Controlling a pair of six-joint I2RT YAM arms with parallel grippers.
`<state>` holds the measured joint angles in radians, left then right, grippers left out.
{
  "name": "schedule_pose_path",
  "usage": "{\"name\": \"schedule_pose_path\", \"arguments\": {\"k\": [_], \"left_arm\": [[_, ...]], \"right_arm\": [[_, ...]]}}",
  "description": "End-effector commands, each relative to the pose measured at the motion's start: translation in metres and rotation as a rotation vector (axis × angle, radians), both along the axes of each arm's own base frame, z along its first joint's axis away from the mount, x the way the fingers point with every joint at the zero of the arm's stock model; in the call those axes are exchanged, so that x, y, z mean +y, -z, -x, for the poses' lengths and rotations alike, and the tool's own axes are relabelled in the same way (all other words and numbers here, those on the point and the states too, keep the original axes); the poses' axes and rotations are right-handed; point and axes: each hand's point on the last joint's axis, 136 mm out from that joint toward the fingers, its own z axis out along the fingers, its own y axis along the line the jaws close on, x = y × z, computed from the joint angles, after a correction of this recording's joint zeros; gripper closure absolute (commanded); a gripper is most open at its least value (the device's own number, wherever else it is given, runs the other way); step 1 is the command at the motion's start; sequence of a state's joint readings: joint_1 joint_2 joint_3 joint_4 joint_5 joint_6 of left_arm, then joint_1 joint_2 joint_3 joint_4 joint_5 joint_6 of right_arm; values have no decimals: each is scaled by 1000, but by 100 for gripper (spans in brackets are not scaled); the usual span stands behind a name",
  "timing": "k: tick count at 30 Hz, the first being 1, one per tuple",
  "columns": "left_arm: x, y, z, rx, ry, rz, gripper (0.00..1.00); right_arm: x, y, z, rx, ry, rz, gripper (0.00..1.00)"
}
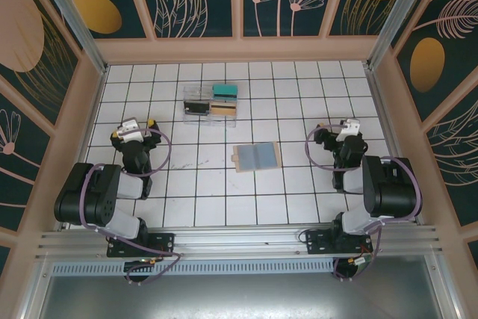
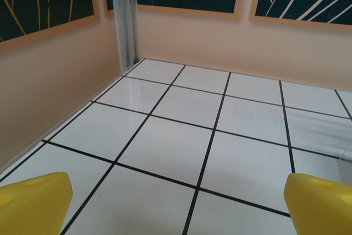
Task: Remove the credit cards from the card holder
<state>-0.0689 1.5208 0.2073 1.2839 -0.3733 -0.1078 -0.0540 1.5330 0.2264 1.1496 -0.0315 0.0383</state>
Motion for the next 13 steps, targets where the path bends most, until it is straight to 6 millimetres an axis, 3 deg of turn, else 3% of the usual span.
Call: {"name": "schedule_pose_path", "arguments": {"k": [1,8,13], "left_arm": [[0,-12,-1,-49,7,-7,1],[0,-12,-2,-48,7,-7,1],[0,-11,-1,-47,8,-7,1]], "right_arm": [[2,-25,-5,-107,12,31,1],[0,-28,1,-129,73,65,1],[-1,-24,-6,-99,26,29,1]]}}
